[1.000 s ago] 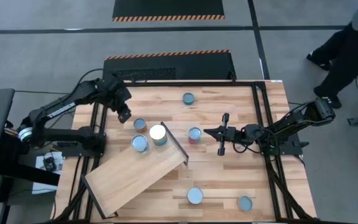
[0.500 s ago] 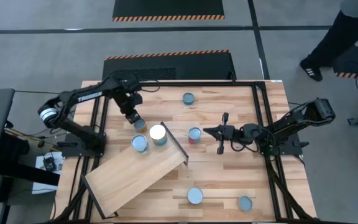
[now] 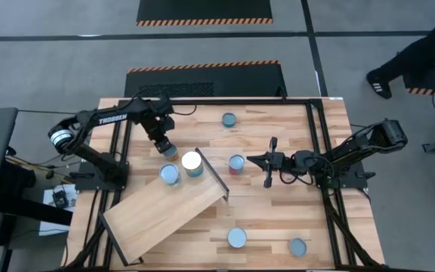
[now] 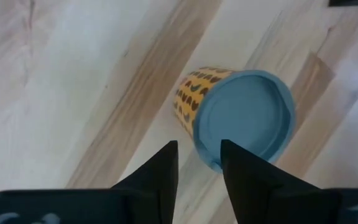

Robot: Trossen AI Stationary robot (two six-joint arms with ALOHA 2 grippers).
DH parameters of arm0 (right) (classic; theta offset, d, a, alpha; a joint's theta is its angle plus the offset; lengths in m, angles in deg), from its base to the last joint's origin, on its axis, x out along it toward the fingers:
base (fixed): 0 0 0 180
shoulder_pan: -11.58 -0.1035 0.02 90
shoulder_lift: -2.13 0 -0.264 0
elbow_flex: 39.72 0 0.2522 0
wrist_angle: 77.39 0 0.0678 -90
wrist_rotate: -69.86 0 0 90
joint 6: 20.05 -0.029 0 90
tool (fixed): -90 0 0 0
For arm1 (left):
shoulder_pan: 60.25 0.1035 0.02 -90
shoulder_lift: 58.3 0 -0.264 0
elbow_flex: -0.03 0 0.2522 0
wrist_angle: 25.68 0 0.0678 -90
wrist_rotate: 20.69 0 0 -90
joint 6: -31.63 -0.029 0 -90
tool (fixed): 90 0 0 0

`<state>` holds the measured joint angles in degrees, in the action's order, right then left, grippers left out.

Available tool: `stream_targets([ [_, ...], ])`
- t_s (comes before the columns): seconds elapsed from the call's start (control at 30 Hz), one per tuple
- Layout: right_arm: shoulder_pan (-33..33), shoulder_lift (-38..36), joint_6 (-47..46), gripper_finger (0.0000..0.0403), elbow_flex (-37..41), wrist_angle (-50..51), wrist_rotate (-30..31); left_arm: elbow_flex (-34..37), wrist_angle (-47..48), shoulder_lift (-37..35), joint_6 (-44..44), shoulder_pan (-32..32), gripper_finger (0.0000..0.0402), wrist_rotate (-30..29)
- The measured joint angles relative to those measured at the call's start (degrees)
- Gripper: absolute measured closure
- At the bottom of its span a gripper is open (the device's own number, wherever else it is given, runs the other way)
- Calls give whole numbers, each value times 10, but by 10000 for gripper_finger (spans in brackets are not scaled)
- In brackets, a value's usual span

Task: Pick and place cans onto a shelf
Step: Put the canned beans on the shelf

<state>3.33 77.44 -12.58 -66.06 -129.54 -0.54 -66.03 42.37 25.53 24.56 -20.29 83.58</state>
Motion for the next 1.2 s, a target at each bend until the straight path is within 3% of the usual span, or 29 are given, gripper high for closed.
stream_targets([
  [0.33,0,0,-1,395,0,-1,0,20,-29,0,-11,0,300,-6],
  [0.67,0,0,-1,395,0,-1,0,20,-29,6,-65,0,391,4],
  [0.83,0,0,-1,395,0,-1,0,15,-22,4,-78,5,395,-21],
  [1.2,0,0,0,395,0,-3,0,-100,61,-31,-94,35,398,-63],
])
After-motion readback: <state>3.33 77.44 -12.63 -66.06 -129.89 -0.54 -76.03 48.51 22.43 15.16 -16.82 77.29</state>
